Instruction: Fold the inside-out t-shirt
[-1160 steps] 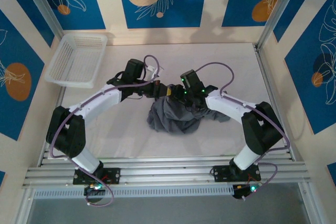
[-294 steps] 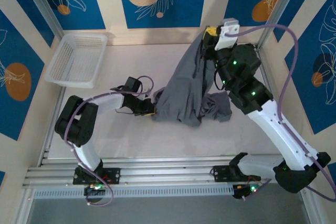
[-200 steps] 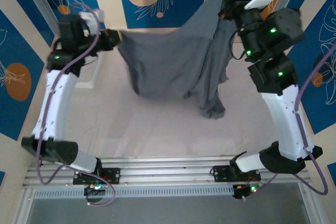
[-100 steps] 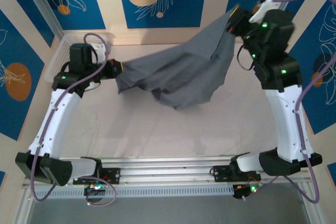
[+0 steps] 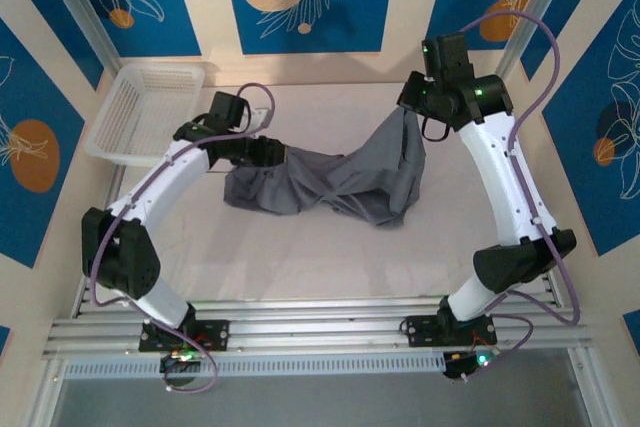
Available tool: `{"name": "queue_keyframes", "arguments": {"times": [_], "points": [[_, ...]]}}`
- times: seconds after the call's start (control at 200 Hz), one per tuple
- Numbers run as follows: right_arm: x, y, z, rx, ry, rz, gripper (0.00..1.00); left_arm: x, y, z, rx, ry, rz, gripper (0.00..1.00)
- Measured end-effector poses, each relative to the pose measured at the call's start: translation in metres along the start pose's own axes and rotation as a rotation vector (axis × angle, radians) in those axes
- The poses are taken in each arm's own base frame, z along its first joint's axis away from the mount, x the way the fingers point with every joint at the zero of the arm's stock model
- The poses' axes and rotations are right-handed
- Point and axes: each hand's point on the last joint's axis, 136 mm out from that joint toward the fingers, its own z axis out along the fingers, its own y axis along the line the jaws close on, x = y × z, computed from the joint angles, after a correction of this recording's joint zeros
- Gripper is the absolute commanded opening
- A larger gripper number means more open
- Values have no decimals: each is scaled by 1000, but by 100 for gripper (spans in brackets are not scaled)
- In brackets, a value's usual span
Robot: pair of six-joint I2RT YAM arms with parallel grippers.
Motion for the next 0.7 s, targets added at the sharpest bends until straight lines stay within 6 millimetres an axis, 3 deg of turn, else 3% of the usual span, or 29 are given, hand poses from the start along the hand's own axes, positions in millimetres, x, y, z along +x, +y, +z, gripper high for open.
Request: {"name": "queue_keyframes", "arguments": {"times": [0.125, 0.225, 0.345, 0.46, 0.58, 0.7], "points": [[5, -32, -13, 49, -4, 49, 0, 10, 19, -21, -92, -33, -15, 54], [13, -49, -13, 73, 9, 83, 0, 16, 28, -19, -131, -7, -3, 47], [39, -55, 2, 72, 87, 84, 0, 30, 33, 8, -147, 83, 16, 45], [58, -59, 13, 77, 152, 83, 0, 47, 40, 47, -180, 186, 41, 53], [59, -57, 15, 65, 160, 86, 0, 62, 43, 82, -209, 257, 106, 61], [58, -54, 15, 48, 154, 92, 0, 58, 49, 104, -266, 264, 169, 61]]}}
